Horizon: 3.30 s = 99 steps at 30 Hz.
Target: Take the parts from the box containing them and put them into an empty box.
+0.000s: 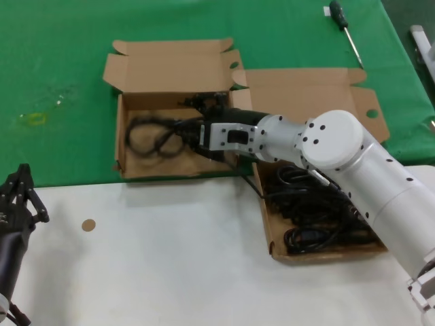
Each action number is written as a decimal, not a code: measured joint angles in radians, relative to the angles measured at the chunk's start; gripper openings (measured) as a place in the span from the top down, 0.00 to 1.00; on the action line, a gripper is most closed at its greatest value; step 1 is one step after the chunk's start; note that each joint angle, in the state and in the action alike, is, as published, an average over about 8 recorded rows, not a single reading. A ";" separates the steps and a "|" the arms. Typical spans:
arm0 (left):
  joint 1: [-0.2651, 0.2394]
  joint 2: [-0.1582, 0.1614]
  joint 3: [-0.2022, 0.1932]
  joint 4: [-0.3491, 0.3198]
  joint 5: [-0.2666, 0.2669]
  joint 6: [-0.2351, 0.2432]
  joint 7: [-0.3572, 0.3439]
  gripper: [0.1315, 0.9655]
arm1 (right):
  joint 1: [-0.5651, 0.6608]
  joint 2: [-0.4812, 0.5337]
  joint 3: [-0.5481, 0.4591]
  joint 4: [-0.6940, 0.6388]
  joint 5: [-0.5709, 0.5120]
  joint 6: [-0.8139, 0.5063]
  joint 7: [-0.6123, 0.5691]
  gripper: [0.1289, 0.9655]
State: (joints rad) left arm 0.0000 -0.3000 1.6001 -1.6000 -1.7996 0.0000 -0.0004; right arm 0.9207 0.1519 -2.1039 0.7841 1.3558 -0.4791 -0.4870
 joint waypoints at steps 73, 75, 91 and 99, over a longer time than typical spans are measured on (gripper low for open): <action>0.000 0.000 0.000 0.000 0.000 0.000 0.000 0.24 | -0.500 0.133 0.252 0.575 0.114 0.206 0.398 0.00; 0.000 0.000 0.000 0.000 0.000 0.000 0.000 0.21 | -0.522 0.134 0.265 0.587 0.131 0.220 0.402 0.00; 0.000 0.000 0.000 0.000 0.000 0.000 0.000 0.03 | -0.693 0.140 0.367 0.685 0.265 0.331 0.438 0.00; 0.000 0.000 0.000 0.000 0.000 0.000 0.000 0.00 | -0.779 0.143 0.419 0.735 0.333 0.387 0.457 0.00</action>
State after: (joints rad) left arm 0.0000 -0.3000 1.6000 -1.6000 -1.7999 0.0000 -0.0002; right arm 0.1412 0.2951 -1.6847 1.5192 1.6891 -0.0917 -0.0300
